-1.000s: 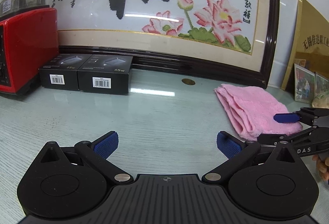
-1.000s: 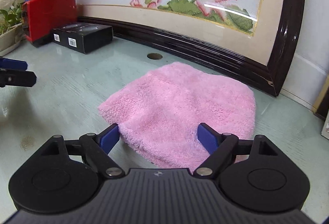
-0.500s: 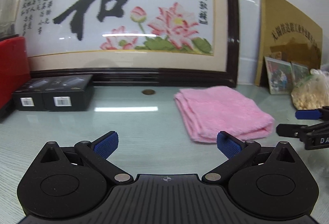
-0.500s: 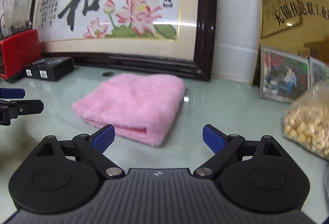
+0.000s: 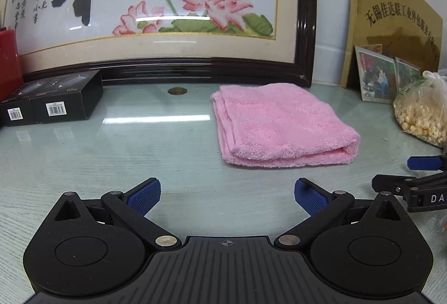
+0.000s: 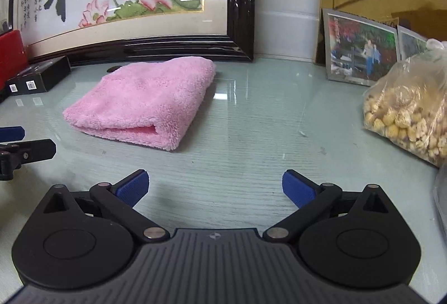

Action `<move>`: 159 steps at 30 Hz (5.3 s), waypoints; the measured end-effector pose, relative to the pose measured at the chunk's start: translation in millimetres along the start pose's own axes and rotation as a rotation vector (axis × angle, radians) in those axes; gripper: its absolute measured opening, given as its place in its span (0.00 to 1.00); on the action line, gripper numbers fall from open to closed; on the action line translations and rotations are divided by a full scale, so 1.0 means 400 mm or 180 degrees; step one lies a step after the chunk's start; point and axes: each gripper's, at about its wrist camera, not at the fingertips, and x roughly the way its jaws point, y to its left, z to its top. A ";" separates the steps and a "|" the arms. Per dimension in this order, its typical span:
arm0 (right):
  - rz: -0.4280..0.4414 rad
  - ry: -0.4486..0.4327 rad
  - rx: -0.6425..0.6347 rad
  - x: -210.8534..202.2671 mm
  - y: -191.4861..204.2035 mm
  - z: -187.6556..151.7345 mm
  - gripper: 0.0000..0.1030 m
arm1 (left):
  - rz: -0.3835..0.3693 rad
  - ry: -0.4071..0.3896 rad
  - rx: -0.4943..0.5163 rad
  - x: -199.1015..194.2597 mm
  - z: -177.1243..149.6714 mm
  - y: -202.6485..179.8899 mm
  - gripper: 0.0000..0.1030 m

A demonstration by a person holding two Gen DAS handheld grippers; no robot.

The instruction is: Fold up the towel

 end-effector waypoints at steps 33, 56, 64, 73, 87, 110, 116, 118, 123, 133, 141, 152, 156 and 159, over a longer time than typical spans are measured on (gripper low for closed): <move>-0.0055 0.0053 -0.0085 -0.007 0.012 -0.013 1.00 | 0.0484 0.0255 -0.0024 0.029 -0.006 -0.109 1.00; -0.0077 0.0051 -0.0067 -0.010 0.009 -0.016 1.00 | 0.0417 0.0255 0.0018 0.031 -0.008 -0.121 1.00; -0.0076 0.0051 -0.0067 -0.011 0.008 -0.016 1.00 | 0.0416 0.0255 0.0016 0.031 -0.007 -0.120 1.00; -0.0077 0.0051 -0.0066 -0.010 0.008 -0.017 1.00 | 0.0411 0.0255 0.0017 0.031 -0.007 -0.117 1.00; -0.0078 0.0051 -0.0066 -0.010 0.009 -0.017 1.00 | 0.0408 0.0254 0.0015 0.031 -0.009 -0.116 1.00; -0.0079 0.0050 -0.0065 -0.011 0.010 -0.017 1.00 | 0.0409 0.0254 0.0014 0.031 -0.009 -0.115 1.00; -0.0079 0.0050 -0.0066 -0.011 0.010 -0.017 1.00 | 0.0409 0.0254 0.0014 0.031 -0.009 -0.115 1.00; -0.0079 0.0050 -0.0066 -0.010 0.010 -0.017 1.00 | 0.0408 0.0254 0.0014 0.031 -0.009 -0.115 1.00; -0.0079 0.0050 -0.0066 -0.011 0.010 -0.017 1.00 | 0.0408 0.0254 0.0015 0.031 -0.009 -0.115 1.00; -0.0078 0.0050 -0.0066 -0.011 0.010 -0.017 1.00 | 0.0409 0.0253 0.0013 0.031 -0.009 -0.115 1.00; -0.0078 0.0050 -0.0067 -0.011 0.010 -0.017 1.00 | 0.0411 0.0253 0.0013 0.031 -0.009 -0.117 1.00; -0.0077 0.0050 -0.0067 -0.011 0.010 -0.017 1.00 | 0.0402 0.0254 0.0022 0.031 -0.009 -0.118 1.00; -0.0077 0.0050 -0.0067 -0.011 0.010 -0.017 1.00 | 0.0402 0.0254 0.0022 0.030 -0.009 -0.118 1.00; -0.0077 0.0050 -0.0067 -0.011 0.010 -0.017 1.00 | 0.0400 0.0255 0.0028 0.030 -0.009 -0.118 1.00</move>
